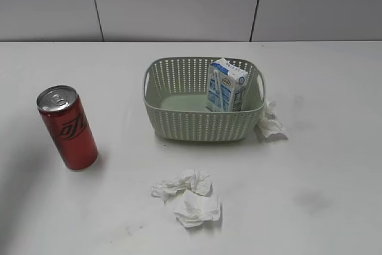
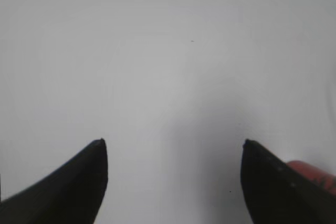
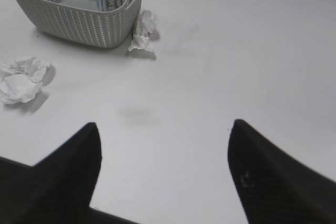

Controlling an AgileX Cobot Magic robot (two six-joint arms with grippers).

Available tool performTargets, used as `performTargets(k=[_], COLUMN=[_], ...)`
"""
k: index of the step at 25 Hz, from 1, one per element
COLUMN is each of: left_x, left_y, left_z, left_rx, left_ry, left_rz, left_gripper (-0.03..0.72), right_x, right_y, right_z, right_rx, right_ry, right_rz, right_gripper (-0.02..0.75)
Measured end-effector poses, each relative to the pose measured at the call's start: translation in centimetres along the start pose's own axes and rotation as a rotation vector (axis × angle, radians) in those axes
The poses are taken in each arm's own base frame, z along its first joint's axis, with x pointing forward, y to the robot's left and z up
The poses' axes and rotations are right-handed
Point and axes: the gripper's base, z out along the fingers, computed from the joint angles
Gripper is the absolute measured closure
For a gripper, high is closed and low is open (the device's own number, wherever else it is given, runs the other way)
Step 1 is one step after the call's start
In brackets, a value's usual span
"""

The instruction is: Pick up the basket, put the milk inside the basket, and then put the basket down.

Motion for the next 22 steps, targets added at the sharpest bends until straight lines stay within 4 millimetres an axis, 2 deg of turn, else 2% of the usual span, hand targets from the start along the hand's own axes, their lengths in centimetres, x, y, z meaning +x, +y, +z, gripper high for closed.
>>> performTargets(k=[3,6,13,16,22], left_x=[1.3,4.0,12.7,16.5,22.7], left_y=[0.0,-0.5,-2.1,-2.8,-3.9], left_z=[-2.1,-3.4,-4.3,-5.1,-6.7], left_rx=[-0.010,-0.013,-0.006,-0.010,-0.035], left_ry=[-0.034,-0.031,-0.017,-0.055,-0.204], left_rz=[-0.006,-0.005,-0.010,-0.010,-0.075], left_gripper=[0.093,0.095,0.095,0.095,0.095], right_x=[0.0,0.0,0.1,0.1,0.1], right_y=[0.0,0.1,0.3,0.3,0.3], right_z=[0.0,-0.1,-0.2,-0.2,-0.2], right_rx=[0.012,0.095,0.365,0.386,0.386], right_ry=[0.000,0.002,0.006,0.006,0.006], right_rz=[0.007,0.048,0.181,0.191,0.191], right_gripper=[0.169,0.169,0.169,0.169,0.169])
